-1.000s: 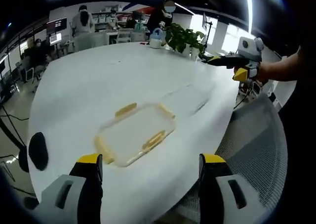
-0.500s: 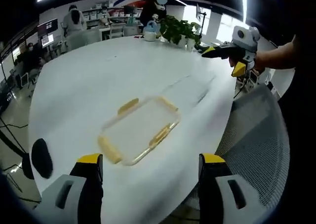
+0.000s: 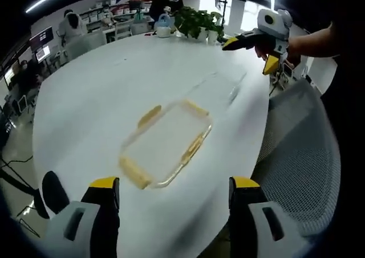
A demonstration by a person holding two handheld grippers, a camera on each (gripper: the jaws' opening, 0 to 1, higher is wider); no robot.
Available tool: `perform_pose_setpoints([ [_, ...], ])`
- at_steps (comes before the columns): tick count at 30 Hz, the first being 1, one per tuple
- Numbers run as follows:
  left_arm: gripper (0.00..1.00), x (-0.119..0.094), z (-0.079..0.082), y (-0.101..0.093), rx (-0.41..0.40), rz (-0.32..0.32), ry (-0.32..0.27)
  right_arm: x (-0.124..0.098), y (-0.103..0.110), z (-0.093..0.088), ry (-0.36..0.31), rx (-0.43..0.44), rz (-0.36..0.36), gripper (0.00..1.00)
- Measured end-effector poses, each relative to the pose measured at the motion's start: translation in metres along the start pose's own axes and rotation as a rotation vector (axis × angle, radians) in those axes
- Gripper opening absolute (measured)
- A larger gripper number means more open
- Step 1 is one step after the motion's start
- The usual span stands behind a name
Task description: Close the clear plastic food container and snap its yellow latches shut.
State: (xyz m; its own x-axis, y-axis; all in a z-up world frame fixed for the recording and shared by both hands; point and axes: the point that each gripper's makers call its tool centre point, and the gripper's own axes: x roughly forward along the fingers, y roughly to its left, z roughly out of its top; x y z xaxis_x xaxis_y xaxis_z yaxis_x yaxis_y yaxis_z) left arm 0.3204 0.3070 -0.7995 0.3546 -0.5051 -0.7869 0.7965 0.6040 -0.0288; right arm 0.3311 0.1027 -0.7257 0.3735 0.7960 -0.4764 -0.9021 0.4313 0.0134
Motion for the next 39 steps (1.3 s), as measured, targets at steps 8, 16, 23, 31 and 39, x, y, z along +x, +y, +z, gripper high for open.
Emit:
perform_pose_setpoints([
  [8,0.78,0.004,-0.001,0.009,0.074,-0.016,0.047,0.012,0.000,-0.005,0.048,-0.038,0.025,0.65],
  [16,0.77,0.009,-0.010,0.015,0.124,-0.043,0.097,0.020,-0.001,-0.006,0.081,-0.050,0.041,0.65],
  [23,0.75,0.013,-0.010,0.019,0.179,-0.055,0.111,0.029,-0.002,-0.010,0.119,-0.049,0.064,0.64],
  [31,0.77,0.019,-0.015,0.026,0.222,-0.074,0.153,0.043,-0.002,-0.016,0.182,-0.122,0.095,0.65],
  [39,0.77,0.025,-0.017,0.032,0.265,-0.099,0.186,0.055,-0.006,-0.019,0.225,-0.146,0.119,0.65],
])
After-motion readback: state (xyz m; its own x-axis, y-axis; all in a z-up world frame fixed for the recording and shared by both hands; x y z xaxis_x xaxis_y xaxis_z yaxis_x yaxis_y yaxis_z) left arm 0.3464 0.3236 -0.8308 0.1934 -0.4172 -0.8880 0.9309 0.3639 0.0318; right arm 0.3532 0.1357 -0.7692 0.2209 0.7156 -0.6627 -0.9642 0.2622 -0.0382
